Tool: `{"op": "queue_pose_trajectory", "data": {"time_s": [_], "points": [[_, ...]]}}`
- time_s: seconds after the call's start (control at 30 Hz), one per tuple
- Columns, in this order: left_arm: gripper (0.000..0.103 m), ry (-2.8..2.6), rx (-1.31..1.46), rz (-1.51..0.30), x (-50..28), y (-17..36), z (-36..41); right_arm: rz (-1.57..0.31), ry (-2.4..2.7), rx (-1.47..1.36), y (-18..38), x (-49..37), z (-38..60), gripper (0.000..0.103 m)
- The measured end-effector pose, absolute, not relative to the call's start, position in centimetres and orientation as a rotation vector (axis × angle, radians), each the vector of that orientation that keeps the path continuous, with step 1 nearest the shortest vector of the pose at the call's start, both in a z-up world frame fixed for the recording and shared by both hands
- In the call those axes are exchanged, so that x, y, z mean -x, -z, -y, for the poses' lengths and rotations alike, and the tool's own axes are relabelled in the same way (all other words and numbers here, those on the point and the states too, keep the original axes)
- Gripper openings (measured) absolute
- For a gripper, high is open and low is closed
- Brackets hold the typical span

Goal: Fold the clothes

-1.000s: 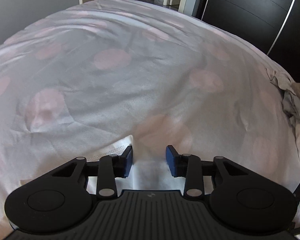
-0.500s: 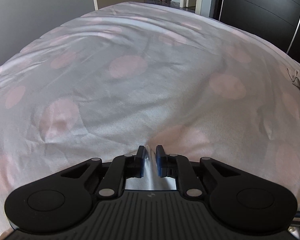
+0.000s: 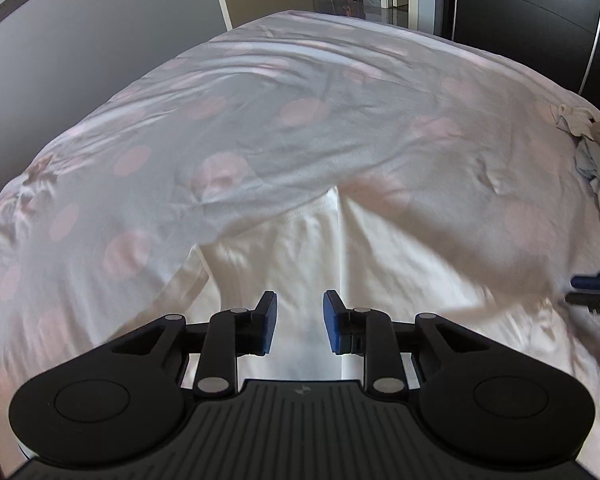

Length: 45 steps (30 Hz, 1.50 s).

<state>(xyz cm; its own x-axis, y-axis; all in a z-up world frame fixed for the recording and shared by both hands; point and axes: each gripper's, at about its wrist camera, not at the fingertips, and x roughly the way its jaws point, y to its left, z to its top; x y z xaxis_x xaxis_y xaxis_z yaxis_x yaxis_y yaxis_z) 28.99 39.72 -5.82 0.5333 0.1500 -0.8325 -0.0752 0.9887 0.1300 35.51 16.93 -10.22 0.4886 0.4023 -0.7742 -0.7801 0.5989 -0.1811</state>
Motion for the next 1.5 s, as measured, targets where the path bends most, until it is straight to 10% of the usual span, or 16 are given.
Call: {"op": "queue_pose_trajectory", "data": {"time_s": [0.73,1.5], "points": [[0.045,-0.503,0.360,-1.026,13.4,5.4,-37.4,-0.878,-0.843,0.553,6.5,-19.0,-8.3,0.036],[0.052,-0.187,0.003,-1.096,22.8,10.5,-24.6,-0.748,-0.691,0.495,5.5,-14.2,-1.9,0.050]]}}
